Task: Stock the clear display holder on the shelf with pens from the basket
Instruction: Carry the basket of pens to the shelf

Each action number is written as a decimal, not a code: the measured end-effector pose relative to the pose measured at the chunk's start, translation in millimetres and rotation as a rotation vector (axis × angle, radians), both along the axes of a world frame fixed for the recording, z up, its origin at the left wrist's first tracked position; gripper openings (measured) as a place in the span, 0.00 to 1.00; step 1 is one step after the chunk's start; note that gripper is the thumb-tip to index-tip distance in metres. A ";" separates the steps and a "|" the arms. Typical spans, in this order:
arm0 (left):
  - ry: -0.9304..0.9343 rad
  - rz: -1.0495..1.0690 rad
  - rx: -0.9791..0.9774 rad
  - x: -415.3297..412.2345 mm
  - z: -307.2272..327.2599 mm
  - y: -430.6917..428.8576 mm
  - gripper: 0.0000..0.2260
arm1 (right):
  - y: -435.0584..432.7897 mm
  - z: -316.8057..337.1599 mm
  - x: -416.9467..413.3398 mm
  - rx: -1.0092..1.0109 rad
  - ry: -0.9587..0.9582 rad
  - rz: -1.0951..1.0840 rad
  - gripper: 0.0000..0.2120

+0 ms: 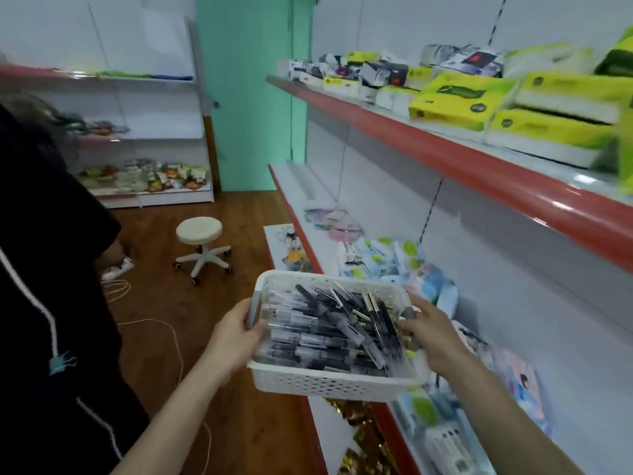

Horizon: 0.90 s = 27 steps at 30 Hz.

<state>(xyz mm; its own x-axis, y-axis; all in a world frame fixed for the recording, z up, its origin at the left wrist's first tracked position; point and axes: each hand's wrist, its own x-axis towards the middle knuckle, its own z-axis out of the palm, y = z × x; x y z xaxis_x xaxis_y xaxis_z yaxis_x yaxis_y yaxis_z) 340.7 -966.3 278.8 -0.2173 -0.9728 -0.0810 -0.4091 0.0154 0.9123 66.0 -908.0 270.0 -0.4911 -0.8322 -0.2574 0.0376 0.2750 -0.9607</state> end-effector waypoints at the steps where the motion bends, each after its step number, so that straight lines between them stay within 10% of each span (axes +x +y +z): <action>1: 0.002 0.007 0.002 -2.0 2.8 -22.4 0.17 | -25.5 2.1 -2.3 -0.003 0.009 0.010 0.21; 27: 0.010 0.138 0.050 -22.7 2.6 -694.0 0.21 | -711.7 8.9 -15.5 -0.036 0.062 0.047 0.22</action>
